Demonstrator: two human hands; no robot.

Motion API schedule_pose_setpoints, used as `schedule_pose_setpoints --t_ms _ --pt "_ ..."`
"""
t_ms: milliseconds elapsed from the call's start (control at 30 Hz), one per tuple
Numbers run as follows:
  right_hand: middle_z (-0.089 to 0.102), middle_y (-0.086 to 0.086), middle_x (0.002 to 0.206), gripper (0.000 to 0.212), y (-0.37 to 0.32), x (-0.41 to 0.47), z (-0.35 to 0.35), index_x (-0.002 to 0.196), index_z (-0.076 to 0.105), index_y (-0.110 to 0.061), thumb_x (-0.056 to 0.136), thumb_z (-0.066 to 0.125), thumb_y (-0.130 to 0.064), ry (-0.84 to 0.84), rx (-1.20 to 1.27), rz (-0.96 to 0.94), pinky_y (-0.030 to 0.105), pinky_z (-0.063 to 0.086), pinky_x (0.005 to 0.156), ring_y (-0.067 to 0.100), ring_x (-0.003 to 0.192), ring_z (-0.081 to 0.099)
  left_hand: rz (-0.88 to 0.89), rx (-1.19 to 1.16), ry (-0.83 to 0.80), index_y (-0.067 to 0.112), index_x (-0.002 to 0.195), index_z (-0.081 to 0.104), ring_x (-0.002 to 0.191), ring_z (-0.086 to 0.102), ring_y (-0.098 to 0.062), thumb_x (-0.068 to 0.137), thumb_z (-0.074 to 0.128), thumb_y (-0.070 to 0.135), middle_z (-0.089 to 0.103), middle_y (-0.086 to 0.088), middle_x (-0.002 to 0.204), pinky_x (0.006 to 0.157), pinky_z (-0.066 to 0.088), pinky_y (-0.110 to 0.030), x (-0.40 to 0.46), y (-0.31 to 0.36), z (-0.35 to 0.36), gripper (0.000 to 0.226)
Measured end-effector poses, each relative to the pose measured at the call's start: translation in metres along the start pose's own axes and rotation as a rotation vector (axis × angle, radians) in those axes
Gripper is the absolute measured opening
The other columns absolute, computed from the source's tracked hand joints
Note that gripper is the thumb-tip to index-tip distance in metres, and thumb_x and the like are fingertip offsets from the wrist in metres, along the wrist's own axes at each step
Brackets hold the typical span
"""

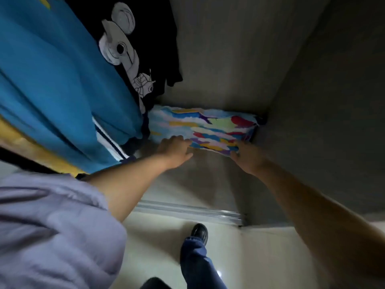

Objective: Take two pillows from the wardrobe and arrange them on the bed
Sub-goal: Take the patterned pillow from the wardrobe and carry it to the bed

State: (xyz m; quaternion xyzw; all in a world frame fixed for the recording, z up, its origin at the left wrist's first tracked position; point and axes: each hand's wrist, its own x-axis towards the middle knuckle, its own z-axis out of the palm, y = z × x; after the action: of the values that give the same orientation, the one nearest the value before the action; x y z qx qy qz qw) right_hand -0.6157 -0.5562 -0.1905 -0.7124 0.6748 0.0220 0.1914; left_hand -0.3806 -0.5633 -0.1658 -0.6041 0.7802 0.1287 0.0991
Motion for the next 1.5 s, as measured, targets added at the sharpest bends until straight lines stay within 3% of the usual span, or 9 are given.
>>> schedule_pose_setpoints --t_ms 300,433,567,700,833,967,1100,1233,1500 --pt "0.049 0.019 0.134 0.051 0.008 0.181 0.072 0.138 0.039 -0.013 0.094 0.045 -0.039 -0.055 -0.137 -0.018 0.042 0.046 0.092 0.035 0.119 0.051 0.03 0.089 0.007 0.019 0.141 0.036 0.12 0.048 -0.031 0.094 0.047 0.036 0.049 -0.012 0.133 0.093 0.042 -0.04 0.182 -0.057 0.067 0.052" --pt "0.02 0.011 0.157 0.067 0.023 0.237 0.126 0.15 0.016 -0.015 0.095 0.043 -0.041 -0.1 -0.178 -0.044 0.037 0.029 0.111 0.024 0.143 0.022 0.12 0.172 -0.045 0.017 0.151 0.016 0.144 0.023 -0.023 0.094 0.048 0.035 0.022 -0.01 0.157 0.114 0.025 -0.039 0.234 -0.087 0.133 0.067" --pt "0.003 0.012 0.16 0.076 0.033 0.311 0.147 0.151 0.003 -0.008 0.095 0.045 -0.039 -0.002 -0.21 -0.095 0.036 0.012 0.118 0.023 0.148 0.004 0.14 0.186 0.075 0.015 0.152 0.004 0.149 0.008 -0.023 0.092 0.053 0.032 0.005 -0.01 0.161 0.119 0.014 -0.039 0.303 -0.111 0.167 0.079" --pt "0.014 0.014 0.157 0.082 0.039 0.375 0.154 0.149 0.011 -0.005 0.089 0.057 -0.038 0.091 -0.295 -0.16 0.04 0.01 0.118 0.026 0.146 0.013 0.114 0.334 0.156 0.008 0.151 0.005 0.143 0.024 -0.027 0.085 0.063 0.037 0.019 -0.015 0.157 0.116 0.021 -0.04 0.377 -0.131 0.169 0.092" --pt "0.038 0.015 0.146 0.074 0.046 0.408 0.17 0.142 0.027 -0.004 0.086 0.061 -0.039 0.113 -0.311 -0.114 0.041 0.015 0.116 0.027 0.137 0.033 0.042 0.333 0.091 0.011 0.143 0.028 0.127 0.046 -0.029 0.078 0.07 0.038 0.048 -0.013 0.138 0.109 0.03 -0.04 0.411 -0.146 0.184 0.082" --pt "0.052 0.013 0.134 0.071 0.034 0.406 0.187 0.134 0.041 -0.014 0.077 0.07 -0.045 0.063 -0.304 -0.086 0.039 0.034 0.103 0.029 0.125 0.048 -0.003 0.344 0.016 0.015 0.122 0.051 0.111 0.06 -0.029 0.078 0.07 0.039 0.065 -0.01 0.12 0.096 0.042 -0.035 0.407 -0.142 0.202 0.054" --pt "0.058 0.012 0.125 0.035 0.022 0.377 0.194 0.118 0.062 -0.015 0.087 0.059 -0.03 0.019 -0.32 -0.086 0.035 0.041 0.096 0.031 0.118 0.053 -0.015 0.433 0.031 0.016 0.117 0.062 0.106 0.066 -0.024 0.092 0.052 0.021 0.07 -0.008 0.113 0.087 0.051 -0.034 0.386 -0.129 0.205 0.028" --pt "0.055 0.014 0.128 0.03 0.004 0.336 0.178 0.118 0.062 -0.008 0.092 0.05 -0.014 -0.039 -0.208 -0.044 0.038 0.044 0.095 0.032 0.121 0.049 0.058 0.533 -0.011 0.018 0.118 0.063 0.107 0.066 -0.025 0.095 0.042 0.014 0.069 -0.008 0.115 0.087 0.051 -0.034 0.358 -0.125 0.182 0.031" --pt "0.062 0.017 0.124 0.029 -0.014 0.227 0.104 0.116 0.061 -0.006 0.095 0.043 -0.015 -0.103 -0.141 0.023 0.039 0.046 0.095 0.036 0.116 0.058 0.229 0.618 -0.012 0.014 0.114 0.065 0.109 0.065 -0.025 0.096 0.041 0.015 0.07 -0.008 0.114 0.087 0.052 -0.033 0.291 -0.095 0.097 0.03"
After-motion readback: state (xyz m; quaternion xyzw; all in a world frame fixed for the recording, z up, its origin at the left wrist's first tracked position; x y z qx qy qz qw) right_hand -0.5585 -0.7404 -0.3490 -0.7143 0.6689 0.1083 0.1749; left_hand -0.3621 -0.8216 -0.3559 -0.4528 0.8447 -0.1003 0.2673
